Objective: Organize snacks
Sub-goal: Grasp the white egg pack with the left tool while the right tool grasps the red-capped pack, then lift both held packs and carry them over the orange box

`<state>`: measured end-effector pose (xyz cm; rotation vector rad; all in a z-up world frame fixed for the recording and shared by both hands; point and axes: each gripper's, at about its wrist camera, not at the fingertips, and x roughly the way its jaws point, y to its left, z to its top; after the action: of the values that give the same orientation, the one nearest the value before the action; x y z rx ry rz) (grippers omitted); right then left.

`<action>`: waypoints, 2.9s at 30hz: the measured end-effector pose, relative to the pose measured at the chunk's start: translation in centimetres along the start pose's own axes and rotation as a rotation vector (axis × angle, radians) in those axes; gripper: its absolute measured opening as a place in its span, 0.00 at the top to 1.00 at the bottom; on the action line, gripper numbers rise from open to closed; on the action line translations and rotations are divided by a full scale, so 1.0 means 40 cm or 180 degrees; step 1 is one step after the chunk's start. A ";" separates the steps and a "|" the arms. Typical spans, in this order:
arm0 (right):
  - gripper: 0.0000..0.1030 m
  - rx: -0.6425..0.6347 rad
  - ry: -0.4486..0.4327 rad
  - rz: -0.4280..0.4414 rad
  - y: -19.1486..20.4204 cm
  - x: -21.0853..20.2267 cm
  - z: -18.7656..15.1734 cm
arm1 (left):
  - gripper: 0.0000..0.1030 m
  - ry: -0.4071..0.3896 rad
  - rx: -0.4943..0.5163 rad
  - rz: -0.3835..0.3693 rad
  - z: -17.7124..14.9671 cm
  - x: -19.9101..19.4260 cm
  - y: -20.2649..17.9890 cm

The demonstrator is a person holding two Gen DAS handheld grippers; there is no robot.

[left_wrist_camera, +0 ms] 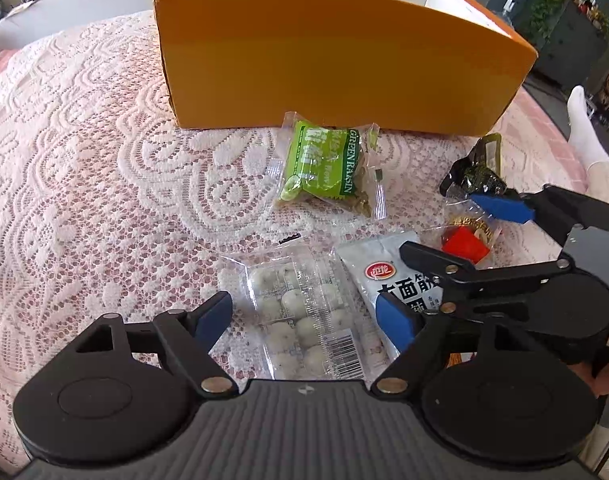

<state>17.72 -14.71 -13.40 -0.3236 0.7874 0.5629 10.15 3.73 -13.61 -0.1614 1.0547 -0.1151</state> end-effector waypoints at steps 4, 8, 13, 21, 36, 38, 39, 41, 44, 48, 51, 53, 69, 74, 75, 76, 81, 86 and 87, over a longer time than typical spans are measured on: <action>0.41 0.0100 0.0111 0.0092 -0.005 0.005 0.014 | 0.11 -0.0018 -0.0062 -0.0066 -0.002 -0.004 0.006; 0.49 0.0100 0.0142 0.0121 0.004 0.005 0.020 | 0.29 -0.0074 0.0001 0.0029 -0.006 -0.008 -0.002; 0.58 -0.0019 0.0148 0.0122 0.028 -0.002 0.028 | 0.33 -0.0118 -0.0065 -0.0014 -0.007 -0.011 0.008; 0.59 -0.0051 0.0036 0.0117 0.039 -0.038 0.040 | 0.36 -0.0237 -0.0247 -0.0062 -0.008 -0.029 0.023; 0.59 0.0026 -0.0187 0.0106 0.010 -0.159 0.104 | 0.39 -0.0759 -0.0411 -0.0141 0.025 -0.185 0.031; 0.59 0.0002 -0.0212 0.0090 0.005 -0.176 0.122 | 0.39 -0.0822 -0.0382 -0.0126 0.044 -0.216 0.026; 0.59 -0.0001 -0.0219 0.0083 0.001 -0.183 0.131 | 0.39 -0.0860 -0.0371 -0.0132 0.055 -0.233 0.024; 0.59 -0.0003 -0.0231 0.0081 -0.009 -0.199 0.156 | 0.39 -0.0917 -0.0343 -0.0140 0.077 -0.257 0.021; 0.59 -0.0060 -0.0248 0.0052 -0.021 -0.224 0.195 | 0.39 -0.1031 -0.0251 -0.0080 0.114 -0.297 0.008; 0.59 -0.0177 -0.0338 -0.0021 -0.033 -0.258 0.254 | 0.39 -0.1163 -0.0141 -0.0069 0.173 -0.339 -0.002; 0.59 -0.0331 -0.0469 -0.0111 -0.038 -0.281 0.304 | 0.39 -0.1239 -0.0068 -0.0084 0.218 -0.358 -0.012; 0.59 -0.0477 -0.0546 -0.0222 -0.037 -0.288 0.333 | 0.39 -0.1294 -0.0002 -0.0039 0.247 -0.366 -0.022; 0.59 -0.0711 -0.0380 -0.0515 -0.086 -0.144 0.527 | 0.39 -0.1131 0.0188 0.0122 0.413 -0.273 -0.047; 0.59 -0.0704 -0.0172 -0.0514 -0.109 -0.063 0.547 | 0.39 -0.0915 0.0172 0.0136 0.439 -0.191 -0.035; 0.59 -0.0717 -0.0129 -0.0514 -0.111 -0.046 0.549 | 0.39 -0.0867 0.0160 0.0125 0.441 -0.178 -0.030; 0.59 -0.0723 -0.0083 -0.0515 -0.116 -0.029 0.551 | 0.39 -0.0804 0.0150 0.0103 0.445 -0.157 -0.029; 0.59 -0.0674 0.0201 -0.0480 -0.139 0.060 0.549 | 0.39 -0.0605 0.0208 0.0120 0.459 -0.082 -0.031; 0.59 -0.0537 0.0505 -0.0390 -0.180 0.141 0.542 | 0.40 -0.0472 0.0294 0.0142 0.471 -0.029 -0.039; 0.59 -0.0505 0.0563 -0.0368 -0.187 0.156 0.542 | 0.40 -0.0445 0.0313 0.0155 0.472 -0.018 -0.041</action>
<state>38.12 -8.28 -3.02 -0.5675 0.8901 0.4933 26.22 3.70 -3.56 -0.0541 0.9108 -0.1099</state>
